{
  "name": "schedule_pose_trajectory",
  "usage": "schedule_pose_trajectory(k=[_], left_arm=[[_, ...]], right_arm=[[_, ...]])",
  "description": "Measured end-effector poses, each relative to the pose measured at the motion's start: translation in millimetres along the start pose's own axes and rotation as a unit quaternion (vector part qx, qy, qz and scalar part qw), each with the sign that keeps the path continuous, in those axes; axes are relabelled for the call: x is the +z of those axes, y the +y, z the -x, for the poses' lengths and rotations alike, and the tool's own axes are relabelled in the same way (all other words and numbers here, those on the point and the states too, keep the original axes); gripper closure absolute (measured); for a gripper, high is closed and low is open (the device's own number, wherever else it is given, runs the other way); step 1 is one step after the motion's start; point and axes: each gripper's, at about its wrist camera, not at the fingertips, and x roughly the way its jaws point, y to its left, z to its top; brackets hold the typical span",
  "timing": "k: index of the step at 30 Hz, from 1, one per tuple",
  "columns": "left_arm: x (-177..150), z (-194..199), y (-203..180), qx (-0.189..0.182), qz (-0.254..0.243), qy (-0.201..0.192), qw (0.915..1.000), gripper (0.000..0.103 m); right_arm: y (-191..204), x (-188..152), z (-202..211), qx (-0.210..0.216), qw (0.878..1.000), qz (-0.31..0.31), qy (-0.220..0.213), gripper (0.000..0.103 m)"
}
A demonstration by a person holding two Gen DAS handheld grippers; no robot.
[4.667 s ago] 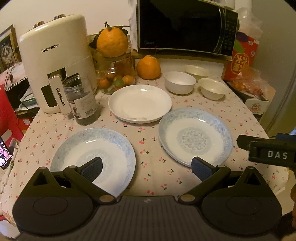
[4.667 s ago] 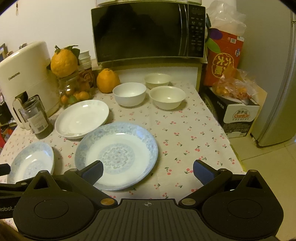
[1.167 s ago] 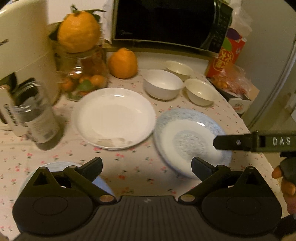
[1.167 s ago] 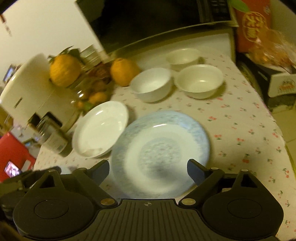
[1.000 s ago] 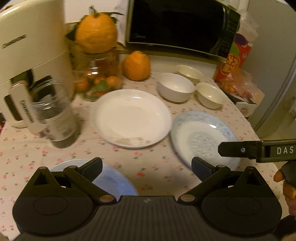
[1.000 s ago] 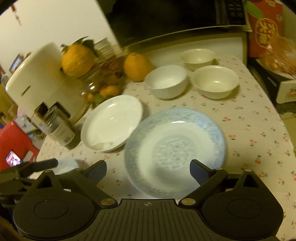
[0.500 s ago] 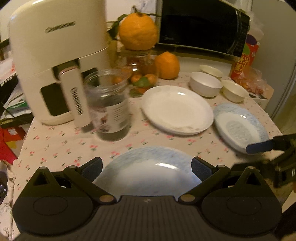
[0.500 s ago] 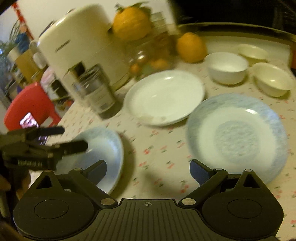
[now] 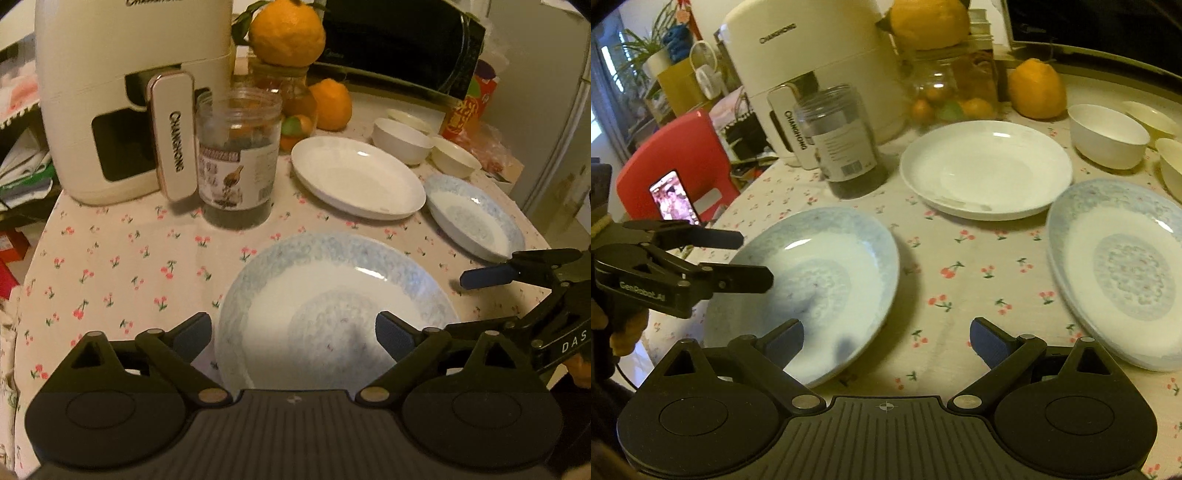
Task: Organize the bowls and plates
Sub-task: 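Grasp the rim of a blue-patterned plate with the left tool, then lift the blue-patterned plate with the left tool onto the other blue plate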
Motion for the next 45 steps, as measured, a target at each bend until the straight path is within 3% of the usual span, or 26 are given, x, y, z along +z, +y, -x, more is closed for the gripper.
schedule_pose_trajectory(k=[8,13,18,21,25,28,32,45], left_arm=[[-2.4,-5.3,10.7,0.005,0.030,0.038,0.9988,0.028],[-2.4,-7.4,11.3,0.015,0.034,0.053,0.9979,0.046],[-1.3,-7.1,12.9,0.026,0.046,0.055,0.9971,0.054],[-0.8,-6.9,12.4,0.039,0.047,0.057,0.9965,0.061],[-1.2,-8.3,10.9,0.063,0.041,0.058,0.9955,0.073],[-2.2,-10.4,8.9,0.075,0.035,0.061,0.9947,0.075],[-1.7,-9.9,6.4,0.089,0.038,0.058,0.9937,0.077],[13.8,-11.3,-12.7,0.074,0.054,0.033,0.9952,0.084]], right_arm=[[10.7,-2.2,-8.5,0.000,1.000,0.015,0.013,0.005],[16.8,-1.4,-11.2,0.003,1.000,0.025,0.015,0.006],[23.7,-1.7,-12.3,0.008,0.999,0.040,0.016,0.009],[27.2,-1.7,-12.5,0.011,0.999,0.049,0.017,0.017],[33.0,-3.1,-16.7,0.002,0.997,0.072,0.037,0.051],[36.9,-5.8,-17.2,-0.007,0.995,0.088,0.036,0.053],[29.8,-2.9,-14.5,-0.014,0.997,0.062,0.036,0.070],[-2.8,9.9,8.6,-0.046,0.999,0.012,0.002,0.079]])
